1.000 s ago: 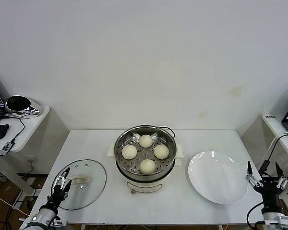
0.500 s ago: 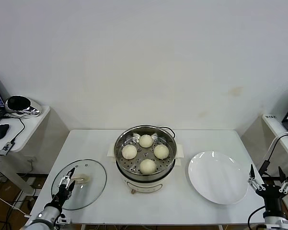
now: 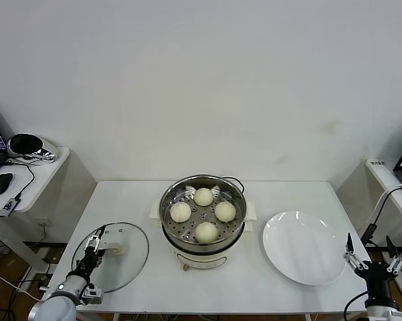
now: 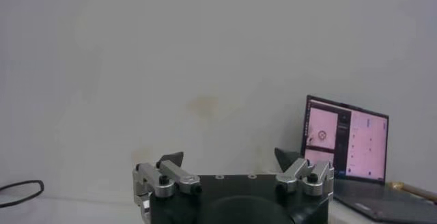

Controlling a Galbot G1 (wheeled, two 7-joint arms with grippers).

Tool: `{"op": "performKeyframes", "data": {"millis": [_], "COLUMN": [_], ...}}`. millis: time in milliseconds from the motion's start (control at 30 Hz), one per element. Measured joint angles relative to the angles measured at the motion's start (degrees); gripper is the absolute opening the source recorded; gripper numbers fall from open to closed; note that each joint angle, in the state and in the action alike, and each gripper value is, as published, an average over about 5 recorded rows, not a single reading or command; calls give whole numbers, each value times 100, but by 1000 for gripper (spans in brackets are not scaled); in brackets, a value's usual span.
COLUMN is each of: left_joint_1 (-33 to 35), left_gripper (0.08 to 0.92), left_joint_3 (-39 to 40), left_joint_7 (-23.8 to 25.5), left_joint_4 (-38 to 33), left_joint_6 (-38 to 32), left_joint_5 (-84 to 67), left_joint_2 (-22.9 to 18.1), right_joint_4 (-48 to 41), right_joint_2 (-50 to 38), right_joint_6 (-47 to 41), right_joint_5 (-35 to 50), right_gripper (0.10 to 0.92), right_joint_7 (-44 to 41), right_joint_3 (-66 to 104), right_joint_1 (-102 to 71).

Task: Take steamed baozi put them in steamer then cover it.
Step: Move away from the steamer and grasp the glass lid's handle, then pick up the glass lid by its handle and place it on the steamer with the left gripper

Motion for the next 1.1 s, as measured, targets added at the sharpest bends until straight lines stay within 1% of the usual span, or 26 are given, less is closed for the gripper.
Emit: {"op": "performKeyframes", "data": {"millis": [100, 167, 567, 867, 933, 1100], "left_joint_1": [-64, -86, -253, -210, -173, 2], "left_gripper": [811, 775, 429, 179, 154, 150], "left_joint_3": [10, 19, 75, 64, 39, -66], "left_joint_7": [-3, 1, -50, -238, -288, -378], "left_joint_4": [103, 151, 437, 454, 409, 142], "left_joint_6": [-9, -11, -98, -158, -157, -83], "left_joint_5": [-28, -39, -168, -377, -441, -629], "left_joint_2": [-13, -15, -80, -77, -65, -11], "right_joint_4": [-13, -24, -42, -40, -34, -31], "right_joint_2": [4, 11, 31, 23, 13, -14], "right_joint_6": [2, 8, 36, 46, 43, 47], "right_joint_5": [-5, -17, -95, -128, -127, -129], "right_gripper": [823, 823, 823, 823, 823, 823], "right_joint_7": [0, 0, -4, -7, -4, 0], "right_joint_3": [-5, -20, -111, -148, -158, -184], "right_joint_1": [-1, 1, -12, -13, -23, -55]}}
